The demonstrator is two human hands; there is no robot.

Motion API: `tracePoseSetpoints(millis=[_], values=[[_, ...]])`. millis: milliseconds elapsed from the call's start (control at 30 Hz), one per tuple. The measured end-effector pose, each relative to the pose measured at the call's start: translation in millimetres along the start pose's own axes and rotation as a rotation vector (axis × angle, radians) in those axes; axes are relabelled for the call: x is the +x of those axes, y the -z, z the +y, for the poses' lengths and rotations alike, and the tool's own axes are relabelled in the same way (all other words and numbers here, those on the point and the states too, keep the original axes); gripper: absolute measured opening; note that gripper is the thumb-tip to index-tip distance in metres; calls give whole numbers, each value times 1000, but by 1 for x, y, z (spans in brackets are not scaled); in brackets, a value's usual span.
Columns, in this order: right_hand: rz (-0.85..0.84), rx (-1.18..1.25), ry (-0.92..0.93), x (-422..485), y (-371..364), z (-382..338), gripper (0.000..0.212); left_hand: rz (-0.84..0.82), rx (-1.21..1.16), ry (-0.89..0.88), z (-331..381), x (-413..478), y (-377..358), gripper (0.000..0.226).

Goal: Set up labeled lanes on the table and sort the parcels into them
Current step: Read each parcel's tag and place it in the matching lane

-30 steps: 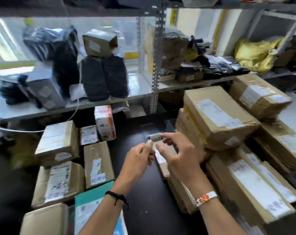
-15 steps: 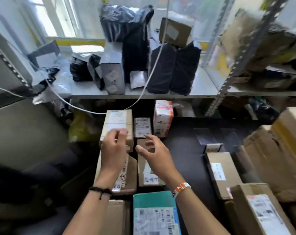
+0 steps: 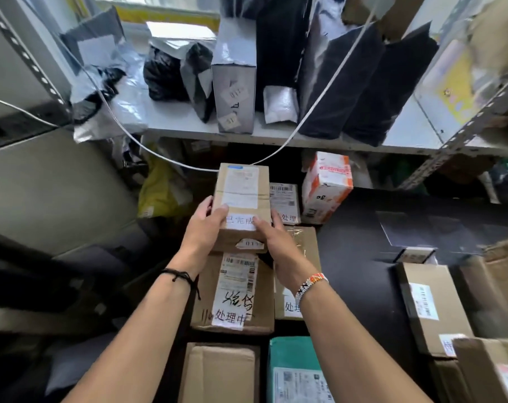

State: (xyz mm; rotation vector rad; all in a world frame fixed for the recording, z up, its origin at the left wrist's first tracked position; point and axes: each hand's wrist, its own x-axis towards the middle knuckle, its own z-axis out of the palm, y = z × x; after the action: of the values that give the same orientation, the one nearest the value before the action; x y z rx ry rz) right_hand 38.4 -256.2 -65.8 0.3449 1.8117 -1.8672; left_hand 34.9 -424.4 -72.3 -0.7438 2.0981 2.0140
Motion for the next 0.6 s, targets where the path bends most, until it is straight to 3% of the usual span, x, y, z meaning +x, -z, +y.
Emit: tracePoseSetpoints(millis=[133,267,600], values=[[-7,51,108,-9,5,1,72,26,-138,-98,3,-12,-4,45],[13,102,200,-31,20,-11,63,34,-222,-169,17,-36,-13,40],[161,235,355,-123,106,-32,62,-133,-278,-321,61,-118,-78,37]])
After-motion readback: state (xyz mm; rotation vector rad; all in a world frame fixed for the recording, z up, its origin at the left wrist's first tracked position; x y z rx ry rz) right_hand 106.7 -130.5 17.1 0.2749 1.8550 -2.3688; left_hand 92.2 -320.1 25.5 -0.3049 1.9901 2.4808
